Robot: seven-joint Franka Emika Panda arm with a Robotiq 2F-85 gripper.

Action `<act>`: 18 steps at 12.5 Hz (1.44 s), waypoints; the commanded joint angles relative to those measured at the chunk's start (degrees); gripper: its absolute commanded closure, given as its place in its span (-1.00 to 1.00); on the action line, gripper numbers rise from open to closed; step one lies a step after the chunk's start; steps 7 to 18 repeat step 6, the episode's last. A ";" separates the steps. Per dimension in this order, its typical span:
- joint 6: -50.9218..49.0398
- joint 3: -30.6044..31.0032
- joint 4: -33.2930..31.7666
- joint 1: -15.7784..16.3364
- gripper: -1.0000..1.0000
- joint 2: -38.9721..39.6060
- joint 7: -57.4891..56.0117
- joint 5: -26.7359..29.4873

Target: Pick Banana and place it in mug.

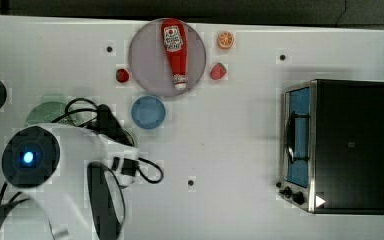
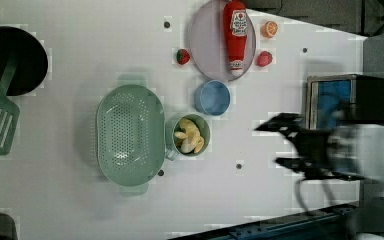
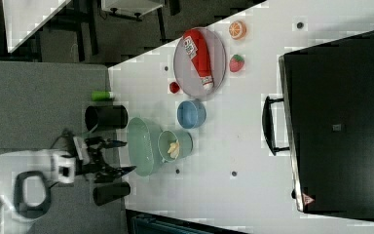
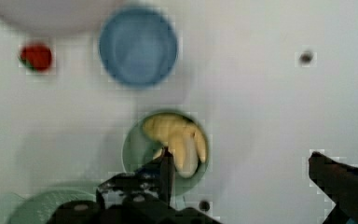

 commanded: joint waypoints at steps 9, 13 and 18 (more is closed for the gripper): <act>-15.44 -19.81 17.22 -3.54 -1.00 -2.13 -19.51 -0.32; -15.44 -19.81 17.22 -3.54 -1.00 -2.13 -19.51 -0.32; -15.44 -19.81 17.22 -3.54 -1.00 -2.13 -19.51 -0.32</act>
